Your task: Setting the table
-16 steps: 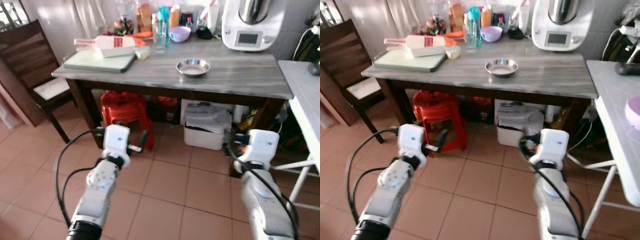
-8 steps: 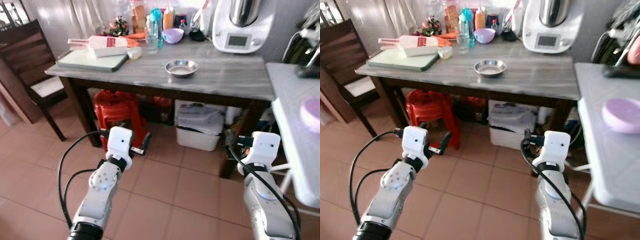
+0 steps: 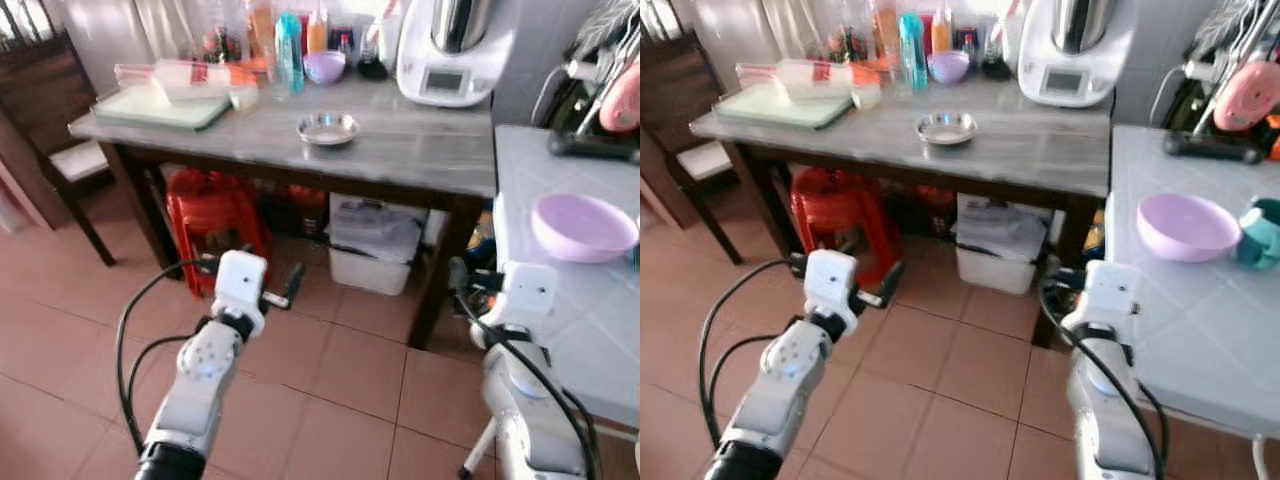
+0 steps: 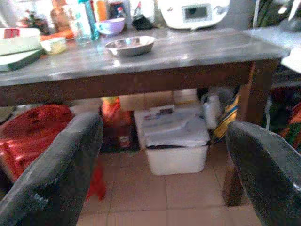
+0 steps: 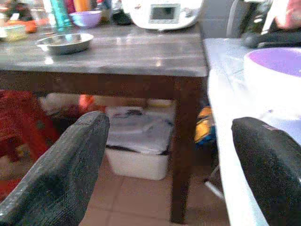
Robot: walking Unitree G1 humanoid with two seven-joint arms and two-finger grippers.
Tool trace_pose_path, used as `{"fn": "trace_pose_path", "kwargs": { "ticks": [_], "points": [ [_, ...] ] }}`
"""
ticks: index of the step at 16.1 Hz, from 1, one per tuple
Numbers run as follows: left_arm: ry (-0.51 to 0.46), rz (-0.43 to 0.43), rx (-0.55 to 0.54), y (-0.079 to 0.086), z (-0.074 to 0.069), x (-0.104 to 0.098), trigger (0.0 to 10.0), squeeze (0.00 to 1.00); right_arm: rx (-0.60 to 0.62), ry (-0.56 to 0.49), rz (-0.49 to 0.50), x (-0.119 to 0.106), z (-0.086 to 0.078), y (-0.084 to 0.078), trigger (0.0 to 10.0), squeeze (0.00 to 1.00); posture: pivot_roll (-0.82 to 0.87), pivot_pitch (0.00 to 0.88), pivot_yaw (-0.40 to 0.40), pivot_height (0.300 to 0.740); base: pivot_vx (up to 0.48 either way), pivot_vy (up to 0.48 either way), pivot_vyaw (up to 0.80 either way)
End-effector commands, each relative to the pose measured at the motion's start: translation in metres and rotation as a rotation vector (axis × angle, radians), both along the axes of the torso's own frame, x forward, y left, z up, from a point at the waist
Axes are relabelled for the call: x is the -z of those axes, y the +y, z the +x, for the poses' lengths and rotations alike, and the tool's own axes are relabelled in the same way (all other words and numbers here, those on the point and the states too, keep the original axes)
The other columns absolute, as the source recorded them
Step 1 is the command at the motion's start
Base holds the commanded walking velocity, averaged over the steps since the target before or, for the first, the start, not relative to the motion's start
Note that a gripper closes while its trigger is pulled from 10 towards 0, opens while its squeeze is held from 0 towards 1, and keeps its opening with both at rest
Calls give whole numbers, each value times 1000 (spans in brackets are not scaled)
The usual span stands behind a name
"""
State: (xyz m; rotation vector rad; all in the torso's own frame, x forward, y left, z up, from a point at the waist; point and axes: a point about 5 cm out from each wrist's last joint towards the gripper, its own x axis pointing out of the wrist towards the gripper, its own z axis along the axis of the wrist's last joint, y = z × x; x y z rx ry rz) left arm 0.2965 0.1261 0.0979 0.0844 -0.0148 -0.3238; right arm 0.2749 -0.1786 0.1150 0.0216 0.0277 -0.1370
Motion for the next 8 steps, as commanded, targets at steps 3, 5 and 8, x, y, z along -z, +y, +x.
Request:
{"fn": "trace_pose_path", "kwargs": {
  "ticks": [3, 5, 8],
  "points": [
    [-7, 0, -1, -1, 1, -3, 10000, 0, 10, -4, -7, -2, 1, -2, 10000, 0, -51, 0, 48, 740, 0, -340, 0],
    [-4, 0, 2, -1, 1, -2, 10000, 0, 11, -4, -6, -2, 1, -2, 10000, 0, -52, 0, 47, 740, 0, -337, 0],
    [-1, 0, 4, -1, 0, -1, 10000, 0, 13, 2, -6, -2, 1, -2, 10000, 0, -52, 0, 46, 740, 0, -340, -331]
  ]
}}
